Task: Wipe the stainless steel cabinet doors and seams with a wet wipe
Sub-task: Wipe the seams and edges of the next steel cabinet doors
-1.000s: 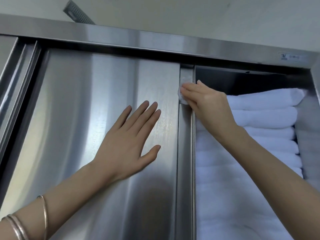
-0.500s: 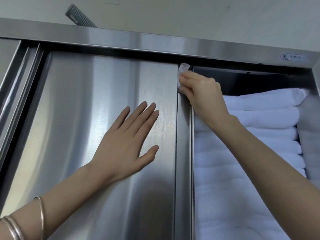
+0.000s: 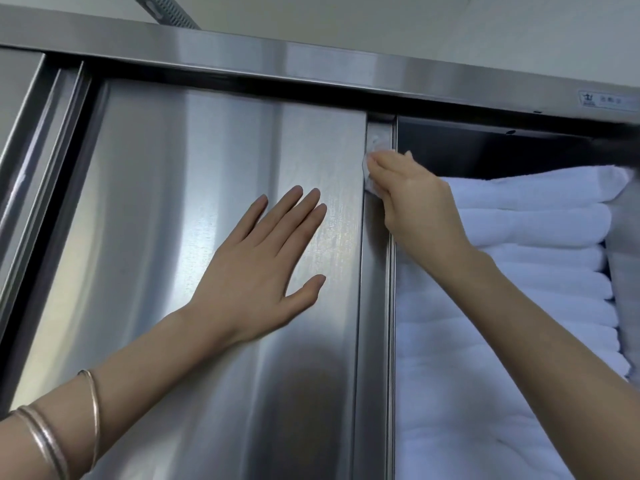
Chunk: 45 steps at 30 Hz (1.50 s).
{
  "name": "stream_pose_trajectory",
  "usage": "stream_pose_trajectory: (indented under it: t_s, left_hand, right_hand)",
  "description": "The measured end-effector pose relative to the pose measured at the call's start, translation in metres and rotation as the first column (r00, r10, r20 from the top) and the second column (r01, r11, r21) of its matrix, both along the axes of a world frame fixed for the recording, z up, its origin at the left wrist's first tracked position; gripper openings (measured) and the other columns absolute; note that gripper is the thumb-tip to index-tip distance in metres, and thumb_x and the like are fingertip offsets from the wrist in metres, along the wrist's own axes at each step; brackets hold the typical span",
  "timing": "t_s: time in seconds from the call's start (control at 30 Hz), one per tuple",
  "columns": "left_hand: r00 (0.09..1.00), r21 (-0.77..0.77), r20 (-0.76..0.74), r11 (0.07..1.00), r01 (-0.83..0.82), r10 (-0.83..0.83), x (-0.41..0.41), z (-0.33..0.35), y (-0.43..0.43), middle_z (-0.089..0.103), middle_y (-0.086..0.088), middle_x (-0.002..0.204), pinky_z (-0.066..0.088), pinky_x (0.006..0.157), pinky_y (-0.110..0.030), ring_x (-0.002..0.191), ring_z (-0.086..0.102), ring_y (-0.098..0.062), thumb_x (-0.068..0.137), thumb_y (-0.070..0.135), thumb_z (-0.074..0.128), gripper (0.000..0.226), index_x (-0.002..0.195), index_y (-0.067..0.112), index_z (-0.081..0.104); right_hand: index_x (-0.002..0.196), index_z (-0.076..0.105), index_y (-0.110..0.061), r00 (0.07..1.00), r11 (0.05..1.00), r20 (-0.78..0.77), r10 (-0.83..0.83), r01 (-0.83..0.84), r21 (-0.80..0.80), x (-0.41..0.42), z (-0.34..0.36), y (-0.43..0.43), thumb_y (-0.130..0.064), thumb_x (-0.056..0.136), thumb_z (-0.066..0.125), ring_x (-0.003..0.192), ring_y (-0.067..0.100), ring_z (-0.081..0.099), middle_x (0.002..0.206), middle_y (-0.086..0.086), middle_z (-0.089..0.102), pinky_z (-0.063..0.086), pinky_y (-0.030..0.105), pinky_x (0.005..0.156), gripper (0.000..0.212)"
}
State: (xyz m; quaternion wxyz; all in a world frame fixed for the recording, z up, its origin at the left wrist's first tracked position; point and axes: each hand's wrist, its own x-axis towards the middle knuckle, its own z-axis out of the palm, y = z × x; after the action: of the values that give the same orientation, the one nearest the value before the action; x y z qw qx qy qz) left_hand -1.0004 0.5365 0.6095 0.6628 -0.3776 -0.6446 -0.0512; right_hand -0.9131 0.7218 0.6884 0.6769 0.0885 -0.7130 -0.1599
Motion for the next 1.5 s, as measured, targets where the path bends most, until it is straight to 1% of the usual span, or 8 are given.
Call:
stream_pose_trajectory:
  t_s: [0.3,0.43,0.63,0.93,1.03,1.17,1.33,1.5]
  left_hand:
    - [1.0,0.004,-0.024,1.0,0.009,-0.008,-0.003,0.0,-0.001,0.019,-0.002,0.159,0.01,0.12,-0.041,0.148,0.011,-0.017,0.092,0.05,0.032,0.07,0.151,0.012,0.026]
    - [1.0,-0.001,-0.012,1.0,0.005,-0.005,0.0,0.001,-0.002,0.02,-0.002,0.159,0.009,0.121,-0.041,0.148,0.012,-0.017,0.092,0.051,0.031,0.071,0.151,0.012,0.026]
    - [1.0,-0.009,-0.016,1.0,0.002,-0.002,-0.002,0.0,-0.003,0.019,-0.002,0.159,0.007,0.121,-0.039,0.148,0.01,-0.017,0.092,0.051,0.031,0.071,0.151,0.013,0.024]
    - [1.0,-0.017,-0.005,1.0,-0.006,0.006,-0.001,-0.001,-0.003,0.019,-0.005,0.159,0.008,0.121,-0.042,0.148,0.011,-0.019,0.092,0.048,0.031,0.07,0.151,0.01,0.024]
    - [1.0,0.001,0.021,1.0,-0.004,0.004,0.005,-0.005,0.0,0.018,-0.006,0.159,0.008,0.121,-0.042,0.148,0.011,-0.02,0.093,0.045,0.03,0.069,0.151,0.009,0.023]
    - [0.996,-0.01,0.058,0.998,0.065,-0.064,0.012,-0.072,0.013,0.019,-0.006,0.159,0.01,0.12,-0.043,0.148,0.012,-0.02,0.091,0.042,0.037,0.07,0.15,0.008,0.025]
    - [0.992,-0.013,0.097,0.996,0.083,-0.081,0.013,-0.16,0.014,0.021,-0.008,0.159,0.01,0.12,-0.043,0.147,0.016,-0.021,0.091,0.041,0.041,0.069,0.149,0.007,0.028]
    - [0.994,0.006,0.085,0.997,0.074,-0.074,0.013,-0.159,0.015,0.025,-0.009,0.157,0.014,0.119,-0.044,0.147,0.019,-0.021,0.09,0.04,0.044,0.068,0.147,0.005,0.032]
  right_hand:
    - [0.104,0.058,-0.014,0.98,0.975,-0.003,-0.201,0.2,-0.097,0.002,0.04,-0.002,0.005,0.088,0.042,0.114,0.038,0.051,0.118,0.0,0.059,0.044,0.039,0.094,0.029]
    - [0.112,0.061,-0.015,0.977,0.977,-0.002,-0.212,0.212,-0.018,0.006,0.009,0.002,0.007,0.082,0.043,0.115,0.033,0.053,0.115,0.002,0.062,0.034,0.035,0.107,0.041]
    - [0.098,0.06,-0.011,0.961,0.954,0.015,-0.277,0.276,-0.117,0.009,0.066,-0.014,0.002,0.084,0.041,0.099,0.041,0.053,0.102,0.02,0.061,0.038,0.035,0.07,0.027]
    - [0.085,0.075,-0.007,0.99,0.993,0.082,0.118,-0.118,-0.005,0.02,-0.069,0.001,0.01,0.075,0.063,0.078,0.026,0.069,0.086,0.006,0.073,0.048,0.036,0.093,0.023]
    - [0.084,0.077,-0.012,0.96,0.968,0.16,0.228,-0.205,-0.148,0.025,-0.051,0.001,-0.004,0.077,0.068,0.085,0.026,0.069,0.088,0.006,0.075,0.053,0.043,0.08,0.013]
    - [0.088,0.074,-0.001,0.943,0.943,-0.031,0.33,-0.331,-0.039,0.013,-0.123,-0.005,0.001,0.083,0.061,0.092,0.022,0.067,0.098,0.01,0.072,0.043,0.015,0.086,0.013]
    - [0.089,0.073,-0.002,0.958,0.942,0.017,0.288,-0.286,0.175,0.013,-0.248,0.014,-0.001,0.084,0.07,0.097,0.021,0.067,0.098,0.007,0.071,0.051,0.032,0.082,0.006]
    - [0.081,0.074,-0.004,0.943,0.921,-0.007,0.333,-0.324,0.216,0.008,-0.202,0.021,-0.006,0.085,0.07,0.089,0.019,0.068,0.094,0.003,0.072,0.044,0.034,0.073,0.006]
